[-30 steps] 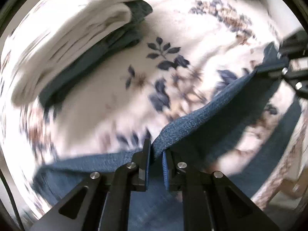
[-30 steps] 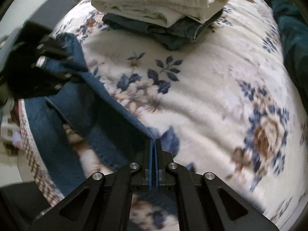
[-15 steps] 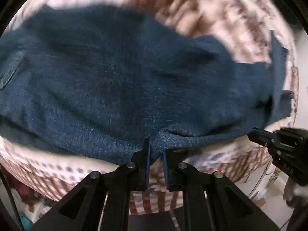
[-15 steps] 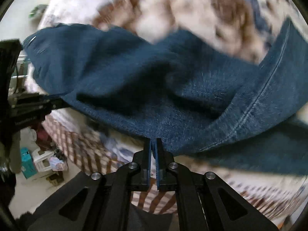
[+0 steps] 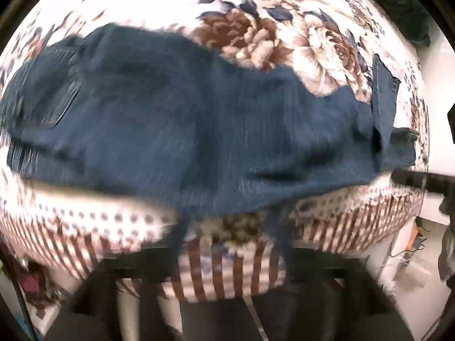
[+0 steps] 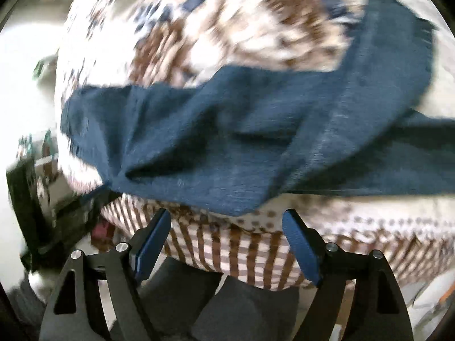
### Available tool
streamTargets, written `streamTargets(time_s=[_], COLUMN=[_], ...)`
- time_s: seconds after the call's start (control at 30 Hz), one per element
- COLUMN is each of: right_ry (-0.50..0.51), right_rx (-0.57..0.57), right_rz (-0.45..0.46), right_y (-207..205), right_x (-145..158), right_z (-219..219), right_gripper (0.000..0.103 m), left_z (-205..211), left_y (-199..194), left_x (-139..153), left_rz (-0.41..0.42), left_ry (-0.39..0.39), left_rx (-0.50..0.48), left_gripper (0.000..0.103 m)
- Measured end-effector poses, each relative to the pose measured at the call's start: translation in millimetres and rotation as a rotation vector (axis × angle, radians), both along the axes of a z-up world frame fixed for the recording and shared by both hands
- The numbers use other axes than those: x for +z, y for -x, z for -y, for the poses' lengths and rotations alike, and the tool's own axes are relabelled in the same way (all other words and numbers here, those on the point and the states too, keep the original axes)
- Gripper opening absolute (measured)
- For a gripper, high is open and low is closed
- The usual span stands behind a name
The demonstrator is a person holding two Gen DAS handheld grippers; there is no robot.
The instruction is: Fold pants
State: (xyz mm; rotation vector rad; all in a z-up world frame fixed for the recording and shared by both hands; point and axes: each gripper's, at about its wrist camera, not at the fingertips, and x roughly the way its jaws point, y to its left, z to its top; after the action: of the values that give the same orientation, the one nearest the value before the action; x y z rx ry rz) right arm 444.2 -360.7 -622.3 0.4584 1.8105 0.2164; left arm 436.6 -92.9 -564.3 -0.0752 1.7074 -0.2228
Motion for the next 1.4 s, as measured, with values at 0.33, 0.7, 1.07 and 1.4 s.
streamTargets(time_s=[0.33,0.7,1.07,1.4], right_ry=[0.408,0.581,0.480,0.104], right_rx=[-0.289,-0.142,-0.777,-1.257], right_rz=[0.057,0.106,0.277,0.151], right_y=[-95.1,-119.6,43.6,158.3], right_x=[-37.7,-75.9,22.1,-72.9], right_z=[97.1,88.1,184.2,232.7], right_gripper=[0.083,0.035,0.010,0.011], left_z=[-65.5,-80.1,-69.3,-32.9], left_y=[-21.8,-84.6,-83.4,-78.2], left_x=[-3.5,-29.3,-26.6,-45.0], left_rz=[0.202,0.222,0.228,0.188], left_ry=[-0.334,-0.423,-0.335,-0.238], left_rx=[0.167,0.186,0.181,0.124], left_gripper=[0.083,0.083,0.083,0.090])
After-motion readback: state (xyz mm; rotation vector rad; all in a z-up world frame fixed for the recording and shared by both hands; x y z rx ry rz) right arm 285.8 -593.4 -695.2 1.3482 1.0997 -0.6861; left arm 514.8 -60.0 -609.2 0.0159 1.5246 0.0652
